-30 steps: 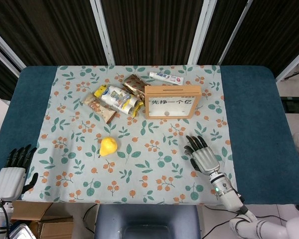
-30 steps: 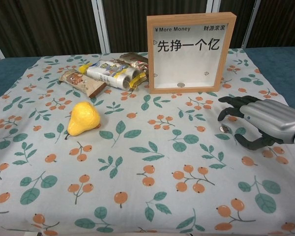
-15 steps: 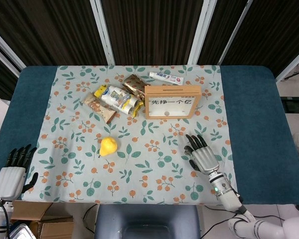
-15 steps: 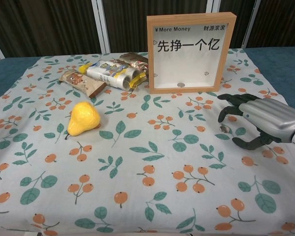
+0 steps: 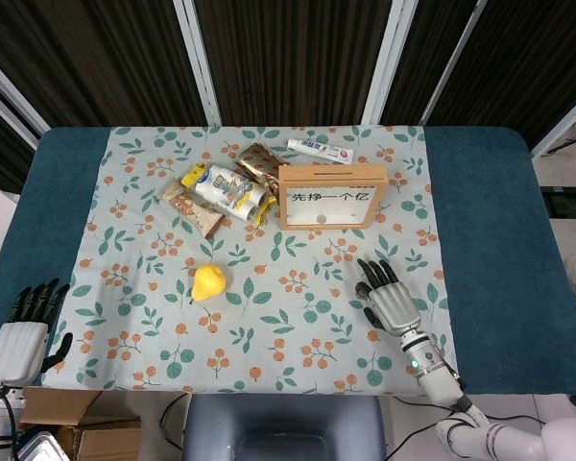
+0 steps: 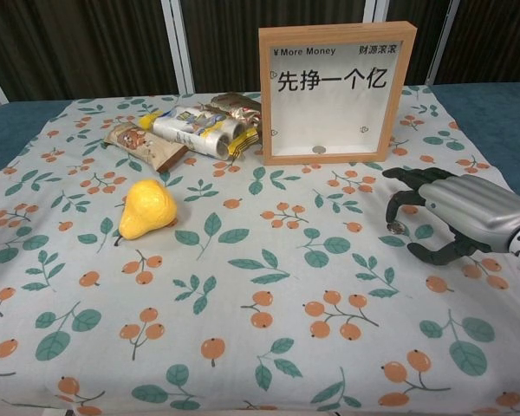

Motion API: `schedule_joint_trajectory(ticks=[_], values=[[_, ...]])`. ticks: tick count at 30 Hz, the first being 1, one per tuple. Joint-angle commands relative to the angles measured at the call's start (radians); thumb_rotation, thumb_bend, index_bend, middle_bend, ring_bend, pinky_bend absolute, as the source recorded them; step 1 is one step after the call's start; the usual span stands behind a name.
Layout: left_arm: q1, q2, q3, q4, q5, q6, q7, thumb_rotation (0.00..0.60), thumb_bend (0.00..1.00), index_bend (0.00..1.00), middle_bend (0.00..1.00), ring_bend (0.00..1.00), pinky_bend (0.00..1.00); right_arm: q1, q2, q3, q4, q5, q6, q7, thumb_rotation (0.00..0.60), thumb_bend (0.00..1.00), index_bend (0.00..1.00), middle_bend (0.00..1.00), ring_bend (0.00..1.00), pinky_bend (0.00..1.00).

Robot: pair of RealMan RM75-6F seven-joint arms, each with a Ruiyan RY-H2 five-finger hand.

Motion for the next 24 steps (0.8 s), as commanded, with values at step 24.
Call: schedule_joint_trajectory(ticks=[24], values=[[0.0,-0.002,0.001,0.014,-0.007,-0.005,-0.012,0.6,0.41,0.0,0.0,0.0,0.0,0.007,-0.014,0.002,0.022,0.014,-0.009,-0.012,0.6,0.53,0.48,0.0,0.0,0.0]])
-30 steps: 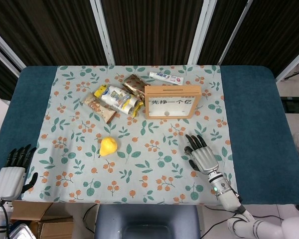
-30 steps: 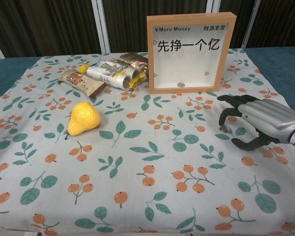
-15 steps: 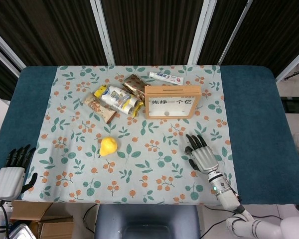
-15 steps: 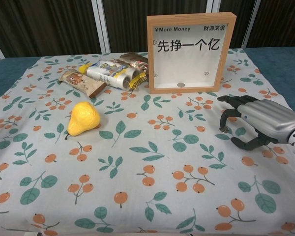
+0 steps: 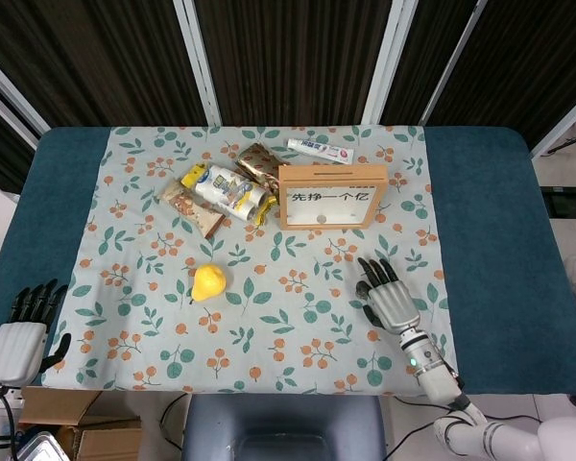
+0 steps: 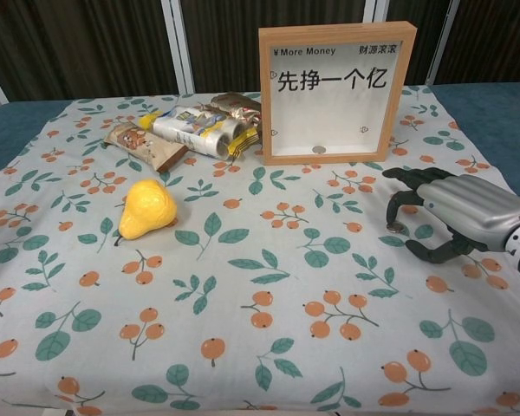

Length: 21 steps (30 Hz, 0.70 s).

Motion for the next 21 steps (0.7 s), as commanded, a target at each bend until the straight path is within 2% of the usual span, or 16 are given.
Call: schedule_joint_trajectory(ticks=[1,21], values=[[0.0,0.0,0.0,0.0,-0.001,0.0,-0.001,0.6,0.41,0.0,0.0,0.0,0.0,0.0,-0.001,-0.002,0.002,0.001,-0.002,-0.003,0.6,0.53,0.48,0.0,0.0,0.0],[0.001,-0.002,0.001,0.012,-0.007,-0.006,-0.009,0.6,0.41,0.0,0.0,0.0,0.0,0.003,-0.019,0.001,0.026,0.005,0.001,-0.009,0.6,0.53,0.55,0.0,0.0,0.0]])
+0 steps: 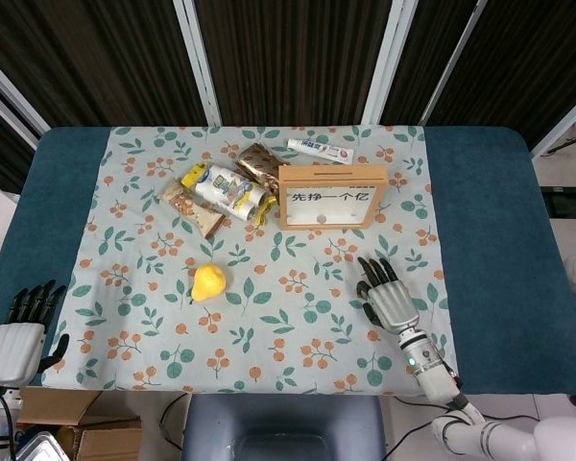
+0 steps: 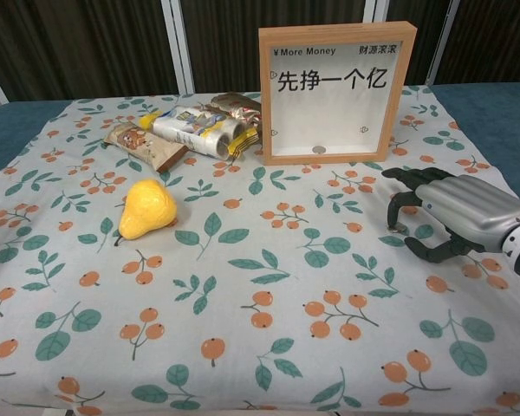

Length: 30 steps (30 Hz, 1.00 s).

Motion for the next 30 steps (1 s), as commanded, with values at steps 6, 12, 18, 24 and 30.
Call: schedule_joint_trajectory(ticks=[6,12,18,24,30], values=[[0.0,-0.003,0.001,0.006,-0.002,-0.003,-0.004,0.6,0.41,0.0,0.0,0.0,0.0,0.002,-0.008,0.001,0.01,-0.002,0.004,0.002,0.6,0.53,0.56,0.01,0.0,0.0],[0.0,-0.002,0.001,0.007,-0.002,-0.003,-0.008,0.6,0.41,0.0,0.0,0.0,0.0,0.003,-0.013,0.002,0.017,-0.004,0.01,0.002,0.6,0.53,0.57,0.01,0.0,0.0],[-0.001,-0.002,0.002,0.011,-0.002,-0.006,-0.014,0.6,0.41,0.0,0.0,0.0,0.0,0.002,-0.019,0.002,0.023,-0.004,0.012,0.0,0.6,0.53,0.58,0.01,0.0,0.0],[-0.003,-0.003,0.001,0.017,-0.002,-0.009,-0.023,0.6,0.41,0.0,0.0,0.0,0.0,0.003,-0.027,0.006,0.031,0.0,0.012,-0.004,0.6,0.53,0.59,0.02,0.0,0.0],[-0.007,-0.006,-0.002,0.021,0.0,-0.01,-0.028,0.6,0.41,0.0,0.0,0.0,0.0,0.004,-0.028,0.008,0.036,0.003,0.01,-0.004,0.6,0.53,0.59,0.02,0.0,0.0]])
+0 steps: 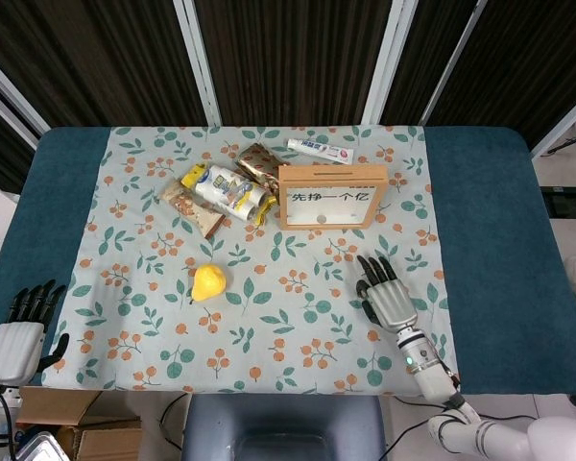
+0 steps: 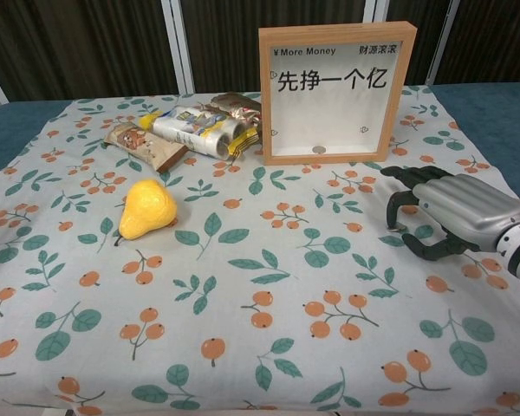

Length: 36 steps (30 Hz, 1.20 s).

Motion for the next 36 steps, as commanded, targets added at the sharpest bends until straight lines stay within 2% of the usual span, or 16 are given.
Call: schedule_joint_trajectory(ticks=[1,36], values=[[-0.001,-0.001,0.0,0.0,0.0,-0.002,0.001,0.6,0.41,0.0,0.0,0.0,0.0,0.001,0.0,0.001,0.0,0.0,0.0,0.0,0.6,0.53,0.59,0.02,0.0,0.0],[-0.009,-0.012,-0.001,0.021,-0.017,-0.026,-0.009,0.6,0.41,0.0,0.0,0.0,0.0,0.019,-0.018,0.014,0.024,0.006,-0.005,-0.008,0.6,0.53,0.63,0.03,0.0,0.0]])
